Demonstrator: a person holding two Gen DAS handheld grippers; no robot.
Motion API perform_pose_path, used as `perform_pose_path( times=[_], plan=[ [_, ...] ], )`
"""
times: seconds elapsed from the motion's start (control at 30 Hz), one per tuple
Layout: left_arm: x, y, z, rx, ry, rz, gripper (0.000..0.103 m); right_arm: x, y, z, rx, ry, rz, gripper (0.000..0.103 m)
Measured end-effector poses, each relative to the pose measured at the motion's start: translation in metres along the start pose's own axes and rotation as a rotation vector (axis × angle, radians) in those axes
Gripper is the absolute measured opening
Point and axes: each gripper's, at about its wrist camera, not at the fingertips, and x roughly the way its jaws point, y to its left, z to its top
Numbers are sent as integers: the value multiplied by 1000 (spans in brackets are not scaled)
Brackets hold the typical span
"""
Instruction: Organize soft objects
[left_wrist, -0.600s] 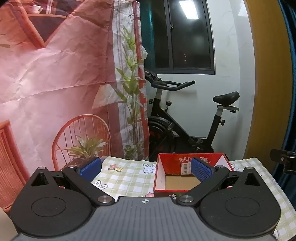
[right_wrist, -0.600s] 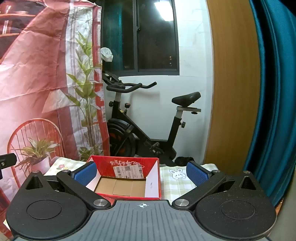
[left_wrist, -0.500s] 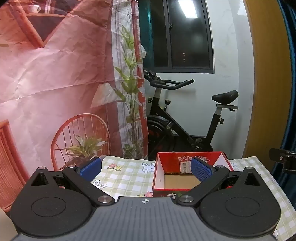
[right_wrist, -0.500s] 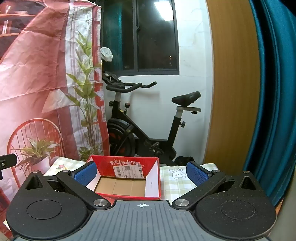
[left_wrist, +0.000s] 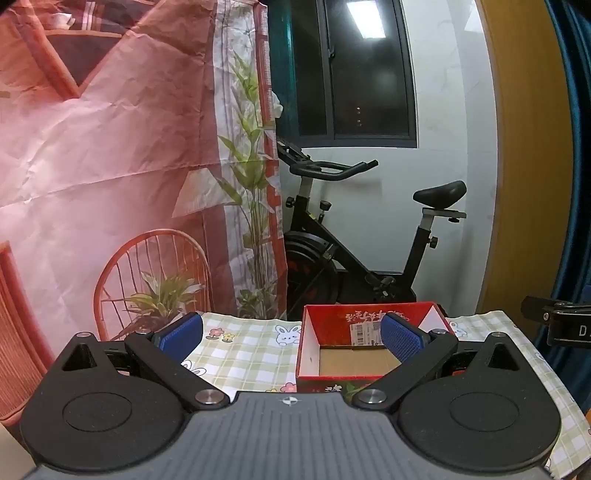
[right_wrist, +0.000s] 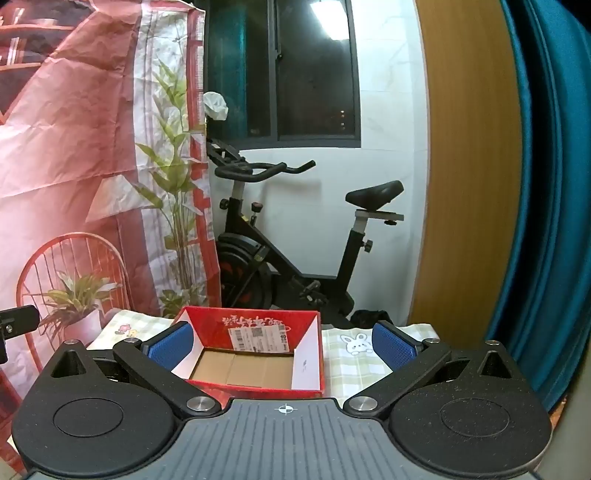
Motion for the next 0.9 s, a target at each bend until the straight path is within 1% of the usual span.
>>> perform_pose_path(
  times=[0.9],
  plan=[
    [3, -1, 1, -14, 14, 12, 103, 1, -1, 1, -4, 6, 2, 103]
  ],
)
